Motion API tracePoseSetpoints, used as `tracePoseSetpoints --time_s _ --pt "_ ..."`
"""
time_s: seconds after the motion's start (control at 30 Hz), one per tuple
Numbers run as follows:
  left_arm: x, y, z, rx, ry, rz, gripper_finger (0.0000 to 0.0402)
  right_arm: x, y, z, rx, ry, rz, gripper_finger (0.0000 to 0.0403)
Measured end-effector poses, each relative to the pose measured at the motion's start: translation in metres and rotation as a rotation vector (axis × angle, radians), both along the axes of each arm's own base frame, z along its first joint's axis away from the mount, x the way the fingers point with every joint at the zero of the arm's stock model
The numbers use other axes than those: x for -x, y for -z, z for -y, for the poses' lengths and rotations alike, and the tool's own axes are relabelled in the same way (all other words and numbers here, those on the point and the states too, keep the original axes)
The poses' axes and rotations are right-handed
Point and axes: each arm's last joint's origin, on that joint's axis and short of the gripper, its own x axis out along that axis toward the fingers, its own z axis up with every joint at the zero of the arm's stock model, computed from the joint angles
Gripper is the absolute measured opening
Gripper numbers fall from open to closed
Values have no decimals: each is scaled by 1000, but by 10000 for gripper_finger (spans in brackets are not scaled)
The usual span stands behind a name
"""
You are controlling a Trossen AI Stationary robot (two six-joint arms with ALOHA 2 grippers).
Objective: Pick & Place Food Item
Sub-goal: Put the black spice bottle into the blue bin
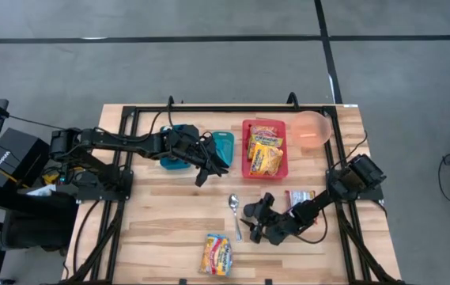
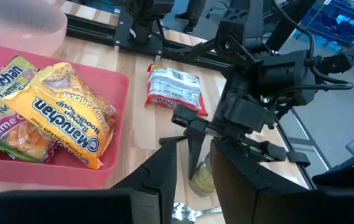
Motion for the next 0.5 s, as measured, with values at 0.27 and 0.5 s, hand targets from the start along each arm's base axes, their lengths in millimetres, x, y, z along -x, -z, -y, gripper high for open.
tracePoseSetpoints --time_s 0.27,0.5 --pt "0 0 0 0 0 3 92 0 0 0 0 -2 1 273" --pt "0 0 0 0 0 3 92 0 0 -1 2 -5 -1 237"
